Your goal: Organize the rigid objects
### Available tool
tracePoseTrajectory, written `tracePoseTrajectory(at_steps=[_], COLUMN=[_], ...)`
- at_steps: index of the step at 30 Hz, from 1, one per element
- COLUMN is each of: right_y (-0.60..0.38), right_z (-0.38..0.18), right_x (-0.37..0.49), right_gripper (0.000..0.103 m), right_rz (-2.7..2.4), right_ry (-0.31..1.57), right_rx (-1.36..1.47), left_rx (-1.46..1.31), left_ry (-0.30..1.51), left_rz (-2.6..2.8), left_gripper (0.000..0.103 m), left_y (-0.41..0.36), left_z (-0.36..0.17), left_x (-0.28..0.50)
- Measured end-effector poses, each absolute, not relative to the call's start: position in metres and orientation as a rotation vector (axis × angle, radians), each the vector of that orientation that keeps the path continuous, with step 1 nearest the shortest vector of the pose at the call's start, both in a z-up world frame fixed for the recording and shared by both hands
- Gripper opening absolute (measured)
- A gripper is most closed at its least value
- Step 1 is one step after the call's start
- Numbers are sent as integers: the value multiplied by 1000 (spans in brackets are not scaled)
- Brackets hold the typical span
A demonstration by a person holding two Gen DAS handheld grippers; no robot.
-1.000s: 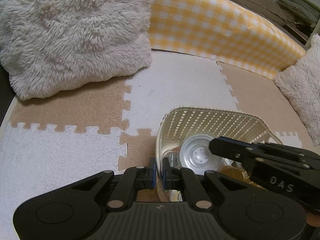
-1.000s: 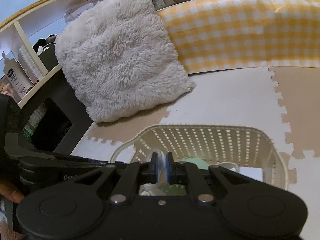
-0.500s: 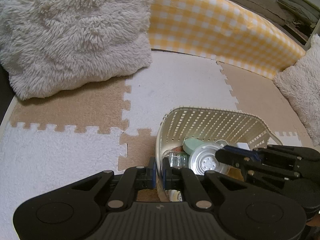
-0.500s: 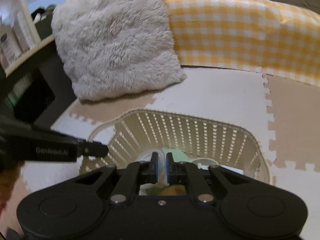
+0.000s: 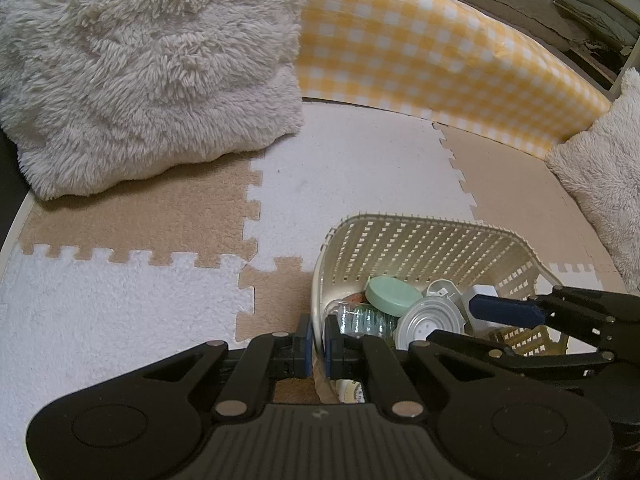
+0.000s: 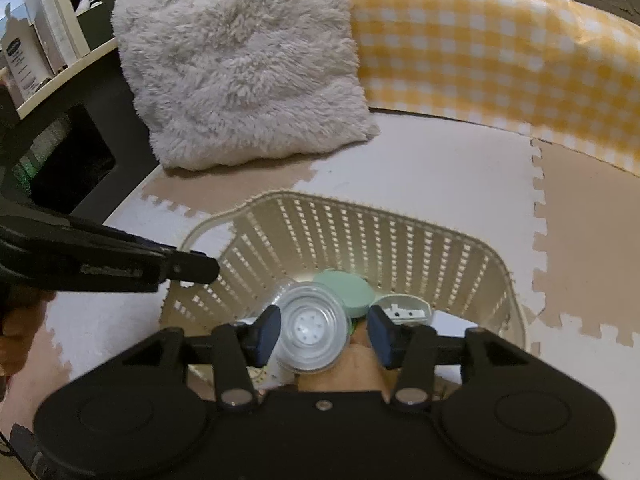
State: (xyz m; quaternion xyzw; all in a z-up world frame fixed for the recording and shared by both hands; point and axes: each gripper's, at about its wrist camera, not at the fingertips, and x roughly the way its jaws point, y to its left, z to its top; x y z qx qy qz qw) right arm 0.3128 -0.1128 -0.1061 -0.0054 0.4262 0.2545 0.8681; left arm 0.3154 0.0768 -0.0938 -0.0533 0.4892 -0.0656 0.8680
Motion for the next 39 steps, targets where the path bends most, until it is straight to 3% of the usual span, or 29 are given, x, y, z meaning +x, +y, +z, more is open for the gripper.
tracePoseTrajectory(at_steps=[2, 4, 9, 23, 30, 36, 38, 39], right_y=[-113, -114, -118, -154, -180, -184, -185, -186], right_z=[-102, -99, -87, -43, -30, -19, -16, -15], right_x=[311, 310, 306, 260, 226, 196, 186, 181], right_gripper=[65, 84, 98, 103, 103, 103, 103, 103], right_rz=[537, 543, 529, 403, 313, 301, 297, 295], right_ry=[885, 882, 862, 762, 711, 676, 662, 658], right_rx=[-5, 6, 26, 160, 207, 190, 179, 175], left_rx=[-112, -111, -111, -111, -103, -104, -110, -111], left_ry=[1024, 1024, 1024, 1024, 940, 832, 785, 757], left_rz=[-137, -137, -136, -125, -77, -33, -30, -30], left_gripper=[6, 6, 6, 9, 11, 41, 63, 68], left_y=[77, 77, 77, 78, 83, 87, 85, 84], left_z=[-94, -94, -94, -91, -58, -18, -6, 1], left_x=[316, 315, 315, 310, 275, 232, 217, 206])
